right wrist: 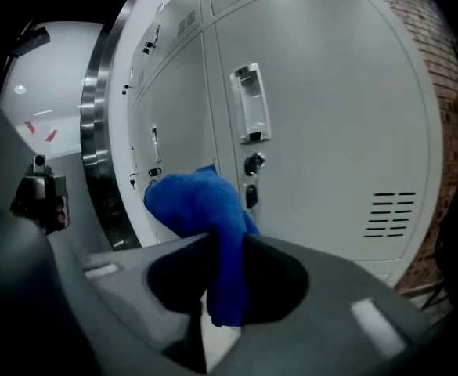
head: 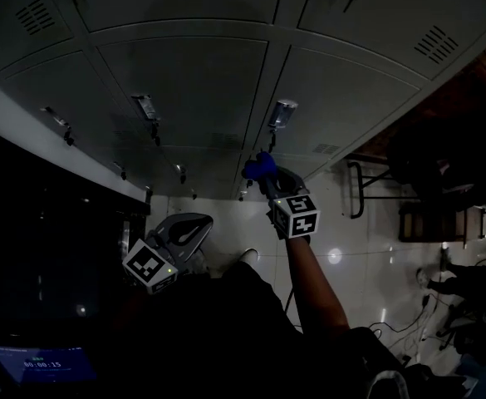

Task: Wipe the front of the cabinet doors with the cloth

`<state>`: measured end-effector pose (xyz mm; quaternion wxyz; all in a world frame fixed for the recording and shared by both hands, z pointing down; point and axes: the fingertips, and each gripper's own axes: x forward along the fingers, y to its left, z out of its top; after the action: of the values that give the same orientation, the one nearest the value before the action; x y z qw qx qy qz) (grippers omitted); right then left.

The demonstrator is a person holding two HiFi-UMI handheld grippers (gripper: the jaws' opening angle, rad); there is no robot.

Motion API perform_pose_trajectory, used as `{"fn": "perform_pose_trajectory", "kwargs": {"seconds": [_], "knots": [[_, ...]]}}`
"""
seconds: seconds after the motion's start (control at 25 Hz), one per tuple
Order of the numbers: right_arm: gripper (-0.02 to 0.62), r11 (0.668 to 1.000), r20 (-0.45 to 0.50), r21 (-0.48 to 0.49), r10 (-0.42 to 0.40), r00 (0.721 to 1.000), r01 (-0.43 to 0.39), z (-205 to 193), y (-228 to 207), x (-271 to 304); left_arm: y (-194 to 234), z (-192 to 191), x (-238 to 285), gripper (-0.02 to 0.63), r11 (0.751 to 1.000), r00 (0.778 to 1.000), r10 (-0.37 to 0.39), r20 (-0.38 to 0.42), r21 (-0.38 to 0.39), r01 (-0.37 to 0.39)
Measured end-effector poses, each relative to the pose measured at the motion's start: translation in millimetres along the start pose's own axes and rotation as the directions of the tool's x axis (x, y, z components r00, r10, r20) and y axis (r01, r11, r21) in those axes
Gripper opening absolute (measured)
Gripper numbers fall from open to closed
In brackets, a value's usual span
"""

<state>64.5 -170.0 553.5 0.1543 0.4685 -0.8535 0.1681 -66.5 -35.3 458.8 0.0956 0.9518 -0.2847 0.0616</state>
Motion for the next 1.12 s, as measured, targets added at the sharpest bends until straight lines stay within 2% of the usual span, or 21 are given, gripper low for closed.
{"fn": "perform_pose_trajectory", "kwargs": {"seconds": [0.2,0.48,0.8,0.88,1.12], "knots": [[0.069,0.999,-0.007,-0.012,0.035,0.999,-0.035,8,10,35,10,0,-18,0.003,0.999,0.999,0.046,-0.002,-0.013,-0.046],[0.069,1.0,-0.016,0.0,-0.025,1.0,0.025,8,-23,53,19,-5,-33,0.005,0.994,0.995,0.1,-0.02,-0.038,-0.101],[0.069,0.995,-0.022,0.03,-0.094,0.995,0.094,-6,-66,32,17,-3,-11,0.004,0.997,0.997,0.07,-0.023,-0.031,-0.071],[0.069,0.992,-0.028,0.035,-0.117,0.993,0.118,-10,-81,24,16,-3,-3,0.004,0.998,0.998,0.056,-0.018,-0.007,-0.056],[0.069,0.978,-0.036,0.057,-0.2,0.979,0.201,-20,-131,-6,12,-4,19,0.005,1.0,0.999,0.027,-0.026,-0.002,-0.027]]}}
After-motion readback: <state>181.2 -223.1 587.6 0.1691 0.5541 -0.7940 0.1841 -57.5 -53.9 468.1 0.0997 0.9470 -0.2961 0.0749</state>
